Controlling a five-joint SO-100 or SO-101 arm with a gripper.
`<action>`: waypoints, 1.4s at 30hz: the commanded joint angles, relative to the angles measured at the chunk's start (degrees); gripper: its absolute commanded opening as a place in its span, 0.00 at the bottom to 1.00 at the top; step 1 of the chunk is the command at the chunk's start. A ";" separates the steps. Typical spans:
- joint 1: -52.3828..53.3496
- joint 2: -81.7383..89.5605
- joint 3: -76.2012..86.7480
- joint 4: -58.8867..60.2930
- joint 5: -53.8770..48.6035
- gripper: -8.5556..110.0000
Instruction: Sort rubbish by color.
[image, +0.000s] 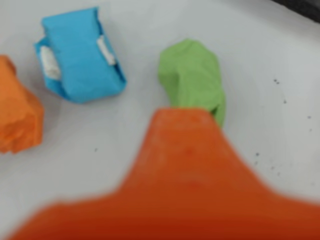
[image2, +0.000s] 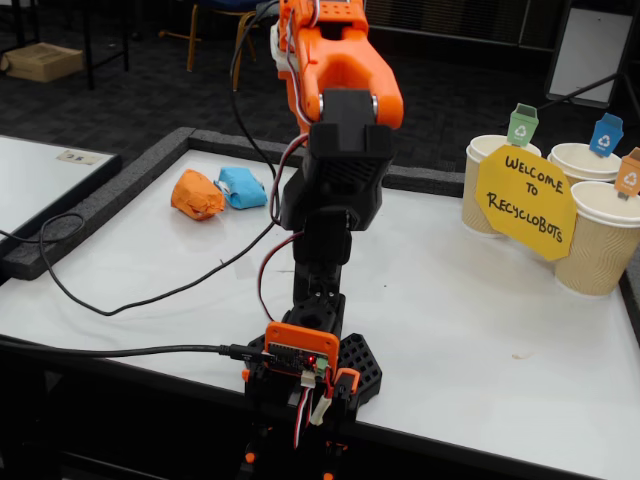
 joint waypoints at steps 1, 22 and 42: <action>1.58 0.09 -3.96 -2.37 0.26 0.15; 5.80 -22.41 -11.60 -9.84 0.26 0.19; 3.25 -47.37 -24.26 -11.87 0.26 0.29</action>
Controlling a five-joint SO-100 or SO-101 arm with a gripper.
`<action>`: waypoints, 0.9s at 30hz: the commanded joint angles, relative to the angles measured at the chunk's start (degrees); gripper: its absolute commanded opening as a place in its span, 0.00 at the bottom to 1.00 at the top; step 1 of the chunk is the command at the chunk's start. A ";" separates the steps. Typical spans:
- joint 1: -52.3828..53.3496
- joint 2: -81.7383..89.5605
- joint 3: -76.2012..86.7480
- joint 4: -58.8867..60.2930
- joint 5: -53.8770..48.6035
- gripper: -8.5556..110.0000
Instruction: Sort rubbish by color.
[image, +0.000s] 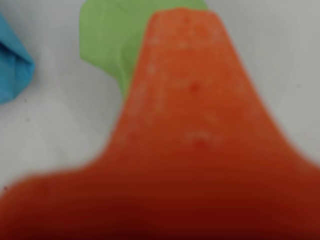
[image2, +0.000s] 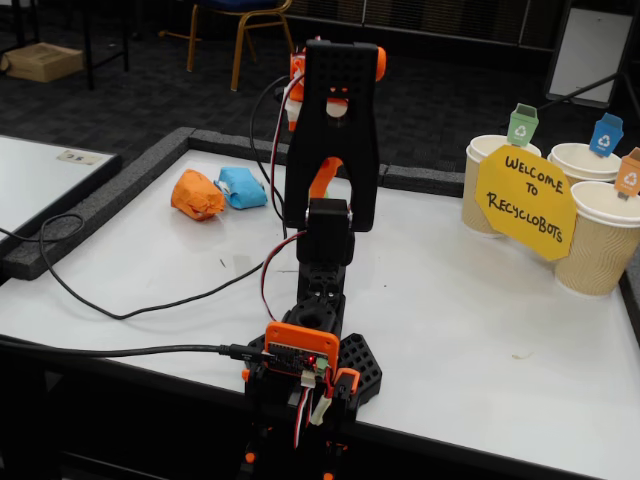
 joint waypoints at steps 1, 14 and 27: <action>-1.14 -0.79 -8.44 -2.90 0.26 0.29; -2.81 -8.88 -12.66 -9.40 0.26 0.23; -2.02 -13.54 -16.87 -12.83 0.26 0.09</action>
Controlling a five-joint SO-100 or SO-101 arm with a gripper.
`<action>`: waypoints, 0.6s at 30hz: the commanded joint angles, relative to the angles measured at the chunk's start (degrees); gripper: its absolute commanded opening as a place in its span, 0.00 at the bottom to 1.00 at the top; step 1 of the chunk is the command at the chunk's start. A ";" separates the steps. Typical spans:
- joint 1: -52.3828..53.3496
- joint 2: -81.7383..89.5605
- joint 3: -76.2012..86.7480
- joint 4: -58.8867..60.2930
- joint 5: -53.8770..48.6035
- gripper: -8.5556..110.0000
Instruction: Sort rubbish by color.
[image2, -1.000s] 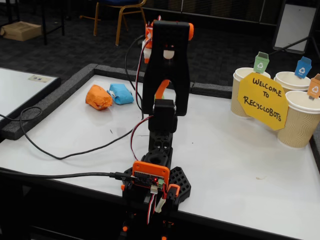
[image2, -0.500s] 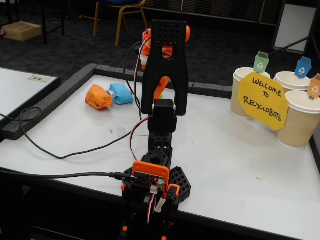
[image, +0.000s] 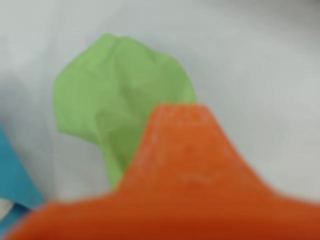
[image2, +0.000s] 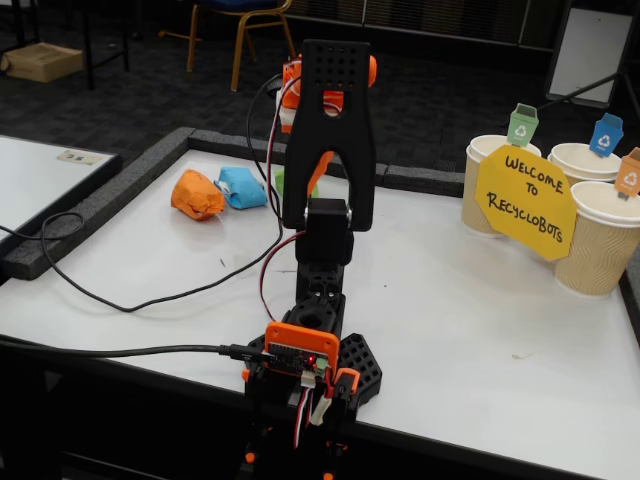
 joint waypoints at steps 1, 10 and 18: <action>-0.35 0.44 -4.13 -0.97 0.18 0.09; 2.72 1.58 -7.91 6.68 0.18 0.14; 7.12 7.29 -8.09 9.32 0.18 0.20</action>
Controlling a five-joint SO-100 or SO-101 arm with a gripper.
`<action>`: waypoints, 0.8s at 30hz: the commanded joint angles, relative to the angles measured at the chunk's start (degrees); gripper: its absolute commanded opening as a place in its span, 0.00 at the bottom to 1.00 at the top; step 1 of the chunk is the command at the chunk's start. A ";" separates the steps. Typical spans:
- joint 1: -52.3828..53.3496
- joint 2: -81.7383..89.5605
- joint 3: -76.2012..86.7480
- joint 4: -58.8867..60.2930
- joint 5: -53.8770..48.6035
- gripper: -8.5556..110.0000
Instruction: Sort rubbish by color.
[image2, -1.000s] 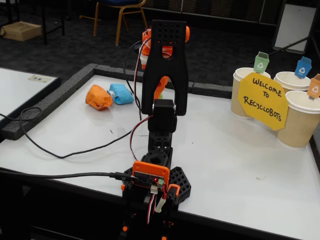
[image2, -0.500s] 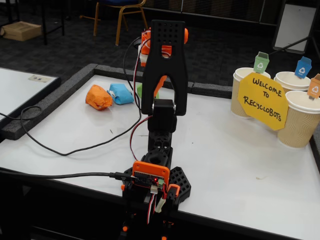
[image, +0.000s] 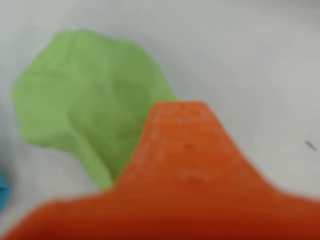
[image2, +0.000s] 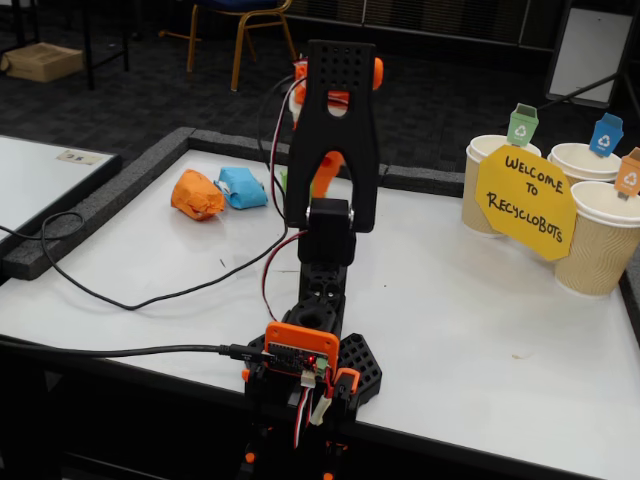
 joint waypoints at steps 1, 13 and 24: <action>3.08 8.17 -5.10 0.88 0.18 0.20; -0.26 8.70 -6.59 4.04 0.18 0.31; -8.96 7.65 -5.89 2.99 0.18 0.29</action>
